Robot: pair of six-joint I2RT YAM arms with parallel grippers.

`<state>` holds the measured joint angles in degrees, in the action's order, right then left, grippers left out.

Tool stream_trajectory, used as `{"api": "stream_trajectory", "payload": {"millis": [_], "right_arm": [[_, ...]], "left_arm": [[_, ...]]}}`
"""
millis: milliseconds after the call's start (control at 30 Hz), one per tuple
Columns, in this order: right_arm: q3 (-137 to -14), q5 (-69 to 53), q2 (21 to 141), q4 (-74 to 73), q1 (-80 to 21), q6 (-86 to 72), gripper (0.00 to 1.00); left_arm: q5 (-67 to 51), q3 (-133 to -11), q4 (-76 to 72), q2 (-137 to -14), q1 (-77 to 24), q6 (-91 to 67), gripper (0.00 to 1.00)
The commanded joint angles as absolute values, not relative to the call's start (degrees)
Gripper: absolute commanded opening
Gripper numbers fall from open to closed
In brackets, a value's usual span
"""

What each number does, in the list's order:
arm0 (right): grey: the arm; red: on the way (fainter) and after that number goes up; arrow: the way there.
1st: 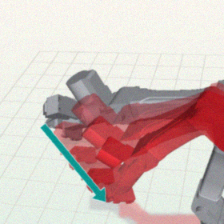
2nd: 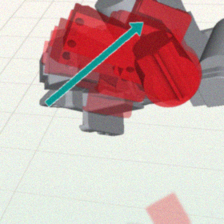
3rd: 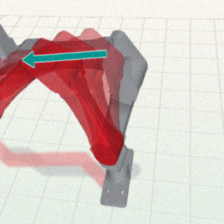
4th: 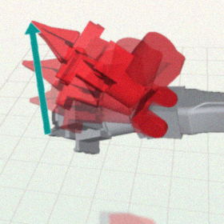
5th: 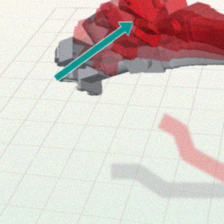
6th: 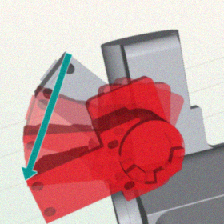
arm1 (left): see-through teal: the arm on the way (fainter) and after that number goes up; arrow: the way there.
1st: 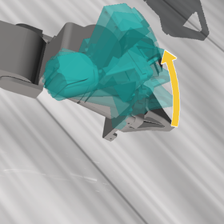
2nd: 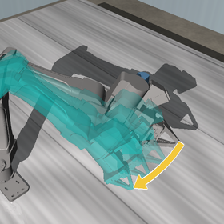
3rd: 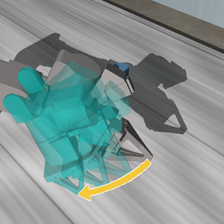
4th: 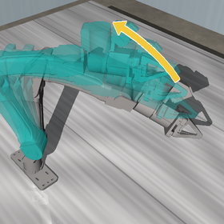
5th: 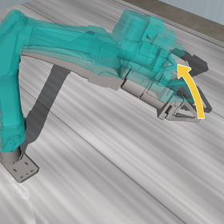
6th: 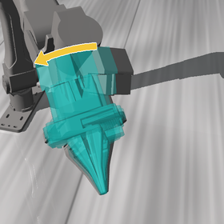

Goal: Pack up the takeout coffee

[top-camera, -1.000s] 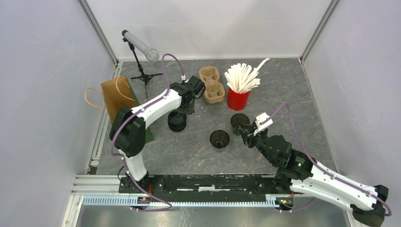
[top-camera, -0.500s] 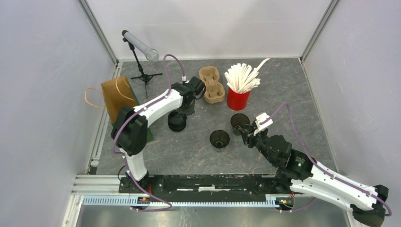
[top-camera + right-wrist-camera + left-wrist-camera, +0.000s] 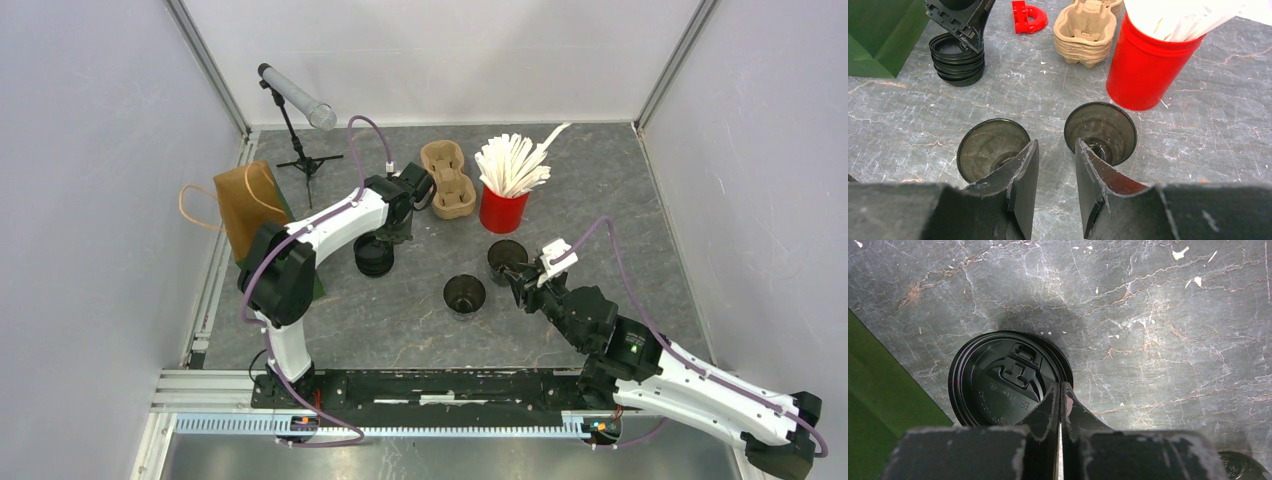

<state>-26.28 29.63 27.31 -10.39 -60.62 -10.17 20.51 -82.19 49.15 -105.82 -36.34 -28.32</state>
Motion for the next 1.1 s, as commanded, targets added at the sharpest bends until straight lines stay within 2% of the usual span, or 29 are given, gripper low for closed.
{"api": "stream_trajectory", "payload": {"millis": [0, 133, 200, 233, 400, 500, 600, 700, 767, 1000, 1067], "right_arm": [[-25.53, 30.25, 27.04, -9.20, -60.56, -9.53, 0.39], [-25.48, 29.91, 27.63, -8.88, -60.56, -9.53, 0.39], [-25.65, 29.60, 27.88, -8.90, -60.56, -9.64, 0.39], [-25.71, 29.45, 27.97, -8.88, -60.56, -9.67, 0.40], [-25.75, 29.11, 28.08, -8.88, -60.56, -9.85, 0.40], [-25.93, 28.74, 28.39, -8.89, -60.56, -10.09, 0.40], [-25.93, 28.38, 28.78, -8.71, -60.60, -10.26, 0.40], [-26.24, 27.83, 29.26, -8.87, -60.56, -10.37, 0.40], [-26.60, 27.37, 29.40, -9.14, -60.58, -10.43, 0.40], [-26.70, 27.46, 29.07, -9.15, -60.51, -10.50, 0.40], [-26.57, 27.37, 29.05, -9.23, -60.56, -10.58, 0.41]], "left_arm": [[20.75, -84.29, 47.78, -104.45, -35.89, -27.51, 0.03], [18.27, -84.38, 49.05, -103.76, -35.86, -28.34, 0.03], [17.45, -83.93, 49.00, -103.17, -35.88, -28.43, 0.07], [16.90, -83.72, 48.96, -102.94, -35.86, -28.24, 0.03], [15.96, -83.67, 48.91, -102.55, -35.55, -27.97, 0.03], [15.15, -83.38, 48.00, -102.23, -35.30, -27.92, 0.07], [13.15, -83.67, 47.99, -102.57, -34.91, -27.89, 0.07], [12.82, -83.14, 47.46, -102.17, -34.94, -27.76, 0.13], [12.69, -82.16, 46.48, -101.47, -34.90, -27.51, 0.03], [12.40, -81.89, 46.27, -101.50, -34.59, -27.12, 0.02], [12.26, -82.37, 46.71, -101.70, -34.54, -27.06, 0.05]]}}
